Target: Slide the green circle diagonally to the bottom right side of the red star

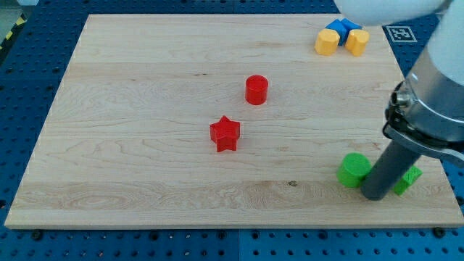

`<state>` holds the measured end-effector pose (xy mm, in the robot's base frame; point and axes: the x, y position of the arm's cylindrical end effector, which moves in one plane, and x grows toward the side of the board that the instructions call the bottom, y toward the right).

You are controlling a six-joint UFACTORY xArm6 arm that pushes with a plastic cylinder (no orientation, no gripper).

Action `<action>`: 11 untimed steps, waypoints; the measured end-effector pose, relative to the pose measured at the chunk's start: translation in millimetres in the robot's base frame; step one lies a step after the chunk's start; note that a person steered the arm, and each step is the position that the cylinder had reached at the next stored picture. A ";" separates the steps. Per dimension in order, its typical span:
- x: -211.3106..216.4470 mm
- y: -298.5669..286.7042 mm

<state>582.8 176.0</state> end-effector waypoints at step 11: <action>22.1 34.2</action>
